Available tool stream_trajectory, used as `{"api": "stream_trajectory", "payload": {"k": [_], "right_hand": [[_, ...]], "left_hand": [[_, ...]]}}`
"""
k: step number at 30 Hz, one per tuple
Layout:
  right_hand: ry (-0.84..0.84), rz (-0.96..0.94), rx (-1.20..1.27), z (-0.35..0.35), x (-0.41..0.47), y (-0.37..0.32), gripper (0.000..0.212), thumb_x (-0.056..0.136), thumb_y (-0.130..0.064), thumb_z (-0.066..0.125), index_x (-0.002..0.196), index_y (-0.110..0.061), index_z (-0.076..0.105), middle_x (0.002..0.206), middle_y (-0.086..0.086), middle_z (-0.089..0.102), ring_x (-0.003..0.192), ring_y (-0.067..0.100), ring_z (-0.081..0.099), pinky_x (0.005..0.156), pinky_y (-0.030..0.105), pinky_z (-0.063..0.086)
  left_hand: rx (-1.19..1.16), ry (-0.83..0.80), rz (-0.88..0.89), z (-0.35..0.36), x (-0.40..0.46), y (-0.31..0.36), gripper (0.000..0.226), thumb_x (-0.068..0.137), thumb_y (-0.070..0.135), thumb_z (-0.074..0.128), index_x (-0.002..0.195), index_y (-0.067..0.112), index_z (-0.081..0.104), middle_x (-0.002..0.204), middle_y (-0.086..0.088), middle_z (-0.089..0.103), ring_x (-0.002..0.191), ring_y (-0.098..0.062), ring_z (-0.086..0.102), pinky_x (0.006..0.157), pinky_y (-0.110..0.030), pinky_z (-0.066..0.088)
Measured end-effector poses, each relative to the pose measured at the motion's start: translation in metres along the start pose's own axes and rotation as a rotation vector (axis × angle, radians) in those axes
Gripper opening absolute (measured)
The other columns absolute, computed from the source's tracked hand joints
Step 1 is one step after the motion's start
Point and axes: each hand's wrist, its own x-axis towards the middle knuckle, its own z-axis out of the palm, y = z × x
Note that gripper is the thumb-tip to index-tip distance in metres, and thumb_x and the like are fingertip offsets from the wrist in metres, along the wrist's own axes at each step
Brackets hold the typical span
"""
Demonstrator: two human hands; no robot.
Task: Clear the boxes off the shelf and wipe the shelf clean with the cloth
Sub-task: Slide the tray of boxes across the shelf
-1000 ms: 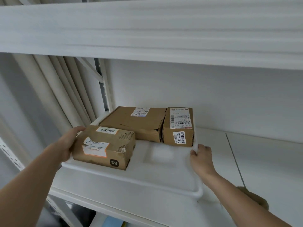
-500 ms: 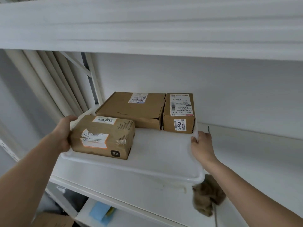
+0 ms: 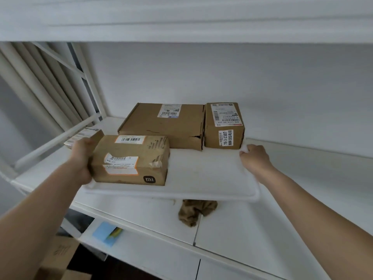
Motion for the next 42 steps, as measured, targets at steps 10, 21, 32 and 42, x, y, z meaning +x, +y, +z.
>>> {"api": "stream_trajectory", "payload": {"k": [10, 21, 32, 42], "right_hand": [[0.123, 0.248, 0.106, -0.066, -0.023, 0.08, 0.04, 0.092, -0.011, 0.043, 0.129, -0.004, 0.058, 0.132, 0.014, 0.058, 0.118, 0.034, 0.054, 0.095, 0.032, 0.043], [0.269, 0.385, 0.165, -0.128, -0.038, 0.178, 0.043, 0.093, -0.012, 0.044, 0.134, -0.007, 0.057, 0.139, 0.012, 0.054, 0.126, 0.033, 0.05, 0.103, 0.034, 0.039], [0.16, 0.379, 0.049, -0.2, 0.0, 0.3, 0.048, 0.096, -0.016, 0.048, 0.144, -0.017, 0.045, 0.151, 0.005, 0.041, 0.134, 0.028, 0.041, 0.114, 0.036, 0.03], [0.084, 0.497, -0.098, -0.251, 0.026, 0.412, 0.049, 0.097, -0.021, 0.046, 0.145, -0.018, 0.042, 0.15, 0.005, 0.041, 0.135, 0.028, 0.04, 0.114, 0.034, 0.029]], "left_hand": [[-0.005, -0.111, -0.07, 0.058, -0.056, -0.028, 0.023, 0.078, 0.032, 0.046, 0.088, 0.023, 0.064, 0.082, -0.002, 0.072, 0.077, -0.026, 0.065, 0.073, -0.038, 0.053], [0.034, -0.25, -0.116, 0.132, -0.119, -0.072, 0.014, 0.078, 0.029, 0.046, 0.068, 0.021, 0.05, 0.062, 0.002, 0.065, 0.061, -0.023, 0.061, 0.066, -0.031, 0.049], [0.104, -0.194, -0.168, 0.23, -0.191, -0.128, 0.034, 0.076, 0.036, 0.047, 0.089, 0.007, 0.056, 0.084, -0.013, 0.064, 0.071, -0.033, 0.06, 0.071, -0.036, 0.05], [0.095, -0.253, -0.231, 0.325, -0.238, -0.182, 0.032, 0.083, 0.035, 0.043, 0.077, 0.005, 0.055, 0.066, -0.013, 0.061, 0.064, -0.032, 0.056, 0.059, -0.034, 0.045]]}}
